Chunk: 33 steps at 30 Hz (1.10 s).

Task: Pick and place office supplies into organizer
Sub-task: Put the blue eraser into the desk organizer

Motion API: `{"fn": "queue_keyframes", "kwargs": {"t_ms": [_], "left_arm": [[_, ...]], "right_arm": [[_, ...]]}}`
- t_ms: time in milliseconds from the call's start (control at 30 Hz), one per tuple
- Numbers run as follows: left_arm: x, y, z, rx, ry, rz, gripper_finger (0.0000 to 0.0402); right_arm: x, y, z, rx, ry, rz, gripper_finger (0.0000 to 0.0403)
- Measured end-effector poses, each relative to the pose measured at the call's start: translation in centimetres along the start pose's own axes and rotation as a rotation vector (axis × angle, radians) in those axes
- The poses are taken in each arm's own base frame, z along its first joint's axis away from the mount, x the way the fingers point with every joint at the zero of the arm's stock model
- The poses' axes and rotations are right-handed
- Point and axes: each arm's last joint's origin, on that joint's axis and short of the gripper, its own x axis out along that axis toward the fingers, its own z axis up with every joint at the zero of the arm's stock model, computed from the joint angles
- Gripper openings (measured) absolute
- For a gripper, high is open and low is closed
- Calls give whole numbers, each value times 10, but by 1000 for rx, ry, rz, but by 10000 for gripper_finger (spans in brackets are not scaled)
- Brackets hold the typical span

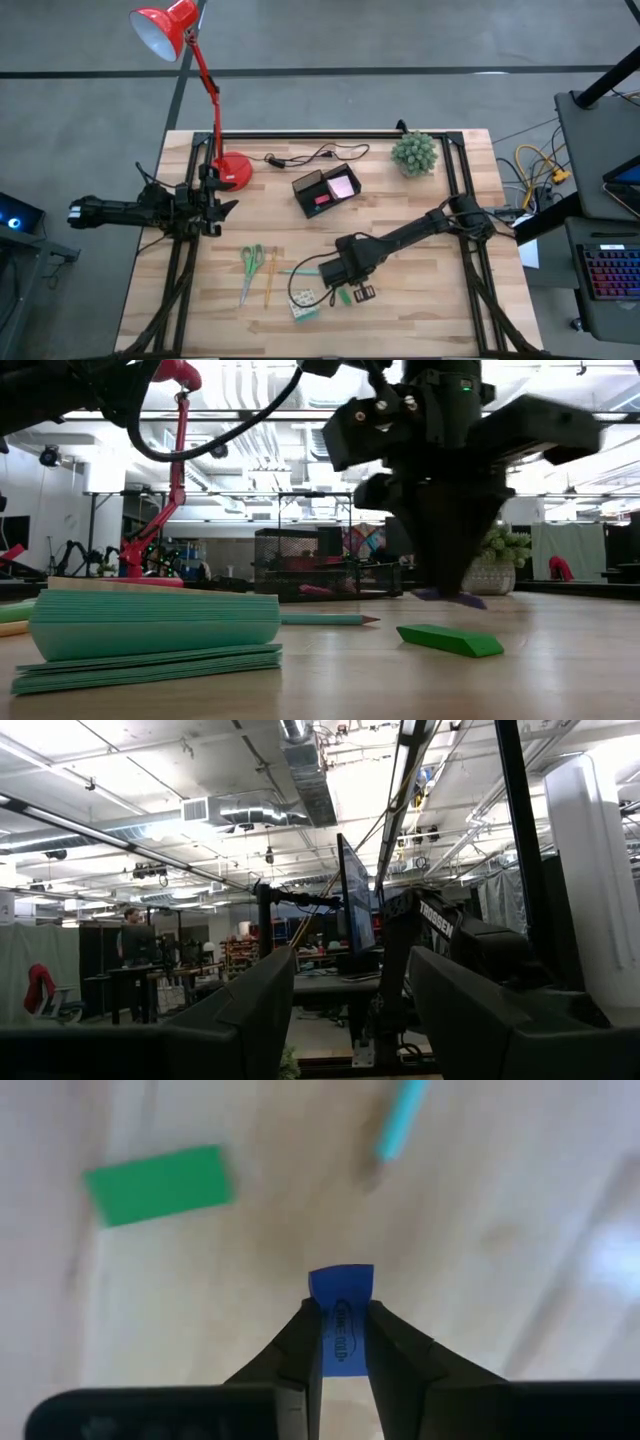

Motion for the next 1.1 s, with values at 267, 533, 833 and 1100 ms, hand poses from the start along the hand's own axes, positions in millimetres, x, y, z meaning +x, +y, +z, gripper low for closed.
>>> {"fn": "queue_keyframes", "kwargs": {"t_ms": [267, 533, 833, 1100], "left_arm": [[0, 0, 0, 0, 0, 0, 187], [0, 0, 0, 0, 0, 0, 187], [0, 0, 0, 0, 0, 0, 187], [0, 0, 0, 0, 0, 0, 187]], "right_arm": [[-19, -28, 13, -40, -71, -156, 56], [-36, -78, 28, -74, -206, -316, 56], [-38, -139, 22, -42, -240, -373, 56], [-33, -174, 11, -19, -211, -383, 56]]}}
